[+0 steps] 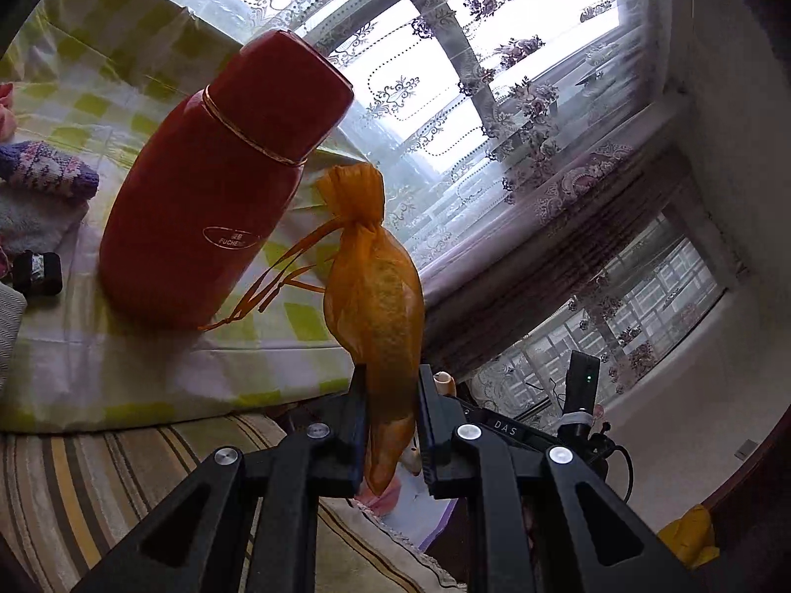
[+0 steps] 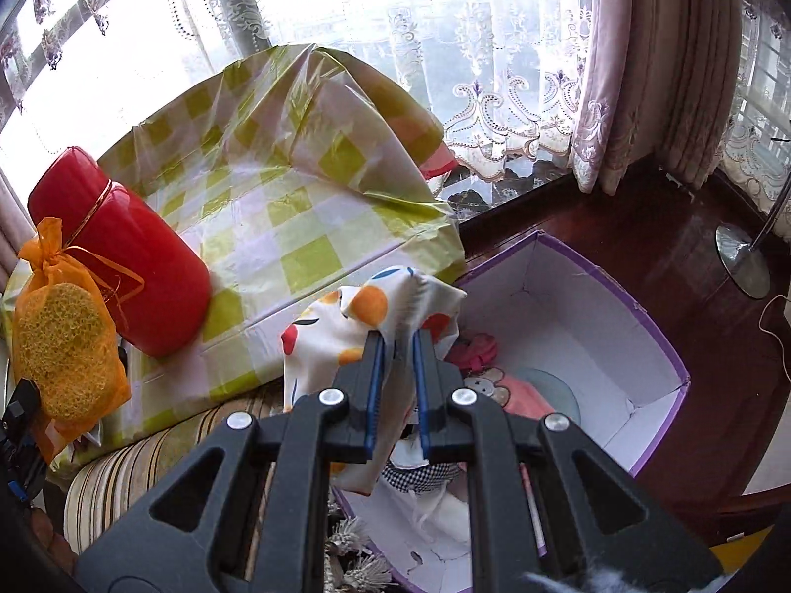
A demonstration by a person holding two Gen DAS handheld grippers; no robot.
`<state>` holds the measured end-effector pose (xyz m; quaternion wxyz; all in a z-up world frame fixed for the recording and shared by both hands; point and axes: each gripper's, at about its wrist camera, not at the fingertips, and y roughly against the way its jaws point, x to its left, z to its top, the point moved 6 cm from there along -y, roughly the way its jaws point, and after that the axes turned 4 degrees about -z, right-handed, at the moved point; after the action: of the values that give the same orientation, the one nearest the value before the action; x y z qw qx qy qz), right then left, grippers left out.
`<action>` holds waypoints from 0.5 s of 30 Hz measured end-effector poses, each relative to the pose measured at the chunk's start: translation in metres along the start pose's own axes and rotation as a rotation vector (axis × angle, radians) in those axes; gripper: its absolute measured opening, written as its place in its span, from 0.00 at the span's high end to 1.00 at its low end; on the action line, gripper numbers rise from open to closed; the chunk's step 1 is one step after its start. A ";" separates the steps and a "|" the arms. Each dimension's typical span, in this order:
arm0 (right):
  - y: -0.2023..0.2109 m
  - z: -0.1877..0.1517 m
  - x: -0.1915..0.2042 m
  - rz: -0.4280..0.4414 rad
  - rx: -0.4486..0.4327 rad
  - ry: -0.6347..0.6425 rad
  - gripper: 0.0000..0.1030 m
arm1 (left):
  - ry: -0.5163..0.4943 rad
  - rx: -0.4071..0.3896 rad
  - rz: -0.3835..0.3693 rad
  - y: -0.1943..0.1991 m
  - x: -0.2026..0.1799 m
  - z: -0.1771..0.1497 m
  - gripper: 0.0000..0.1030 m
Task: Organize soft objects
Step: 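Carry both items over the purple box and open both grippers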
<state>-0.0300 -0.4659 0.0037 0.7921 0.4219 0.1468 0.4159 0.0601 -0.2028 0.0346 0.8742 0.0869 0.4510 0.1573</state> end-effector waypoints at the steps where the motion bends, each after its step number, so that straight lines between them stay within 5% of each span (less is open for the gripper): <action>1: 0.000 0.001 -0.006 -0.014 -0.002 0.000 0.85 | -0.007 0.016 -0.005 -0.006 -0.004 -0.002 0.83; 12: -0.007 -0.003 -0.065 -0.135 0.028 -0.037 0.81 | -0.049 0.198 -0.045 -0.066 -0.039 -0.033 0.82; 15: -0.011 -0.006 -0.076 -0.176 0.047 -0.028 0.77 | -0.034 0.265 -0.037 -0.084 -0.041 -0.040 0.68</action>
<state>-0.0733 -0.5255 -0.0177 0.8174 0.4316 0.1820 0.3353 0.0216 -0.2952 0.0174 0.8653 0.1960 0.4545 0.0789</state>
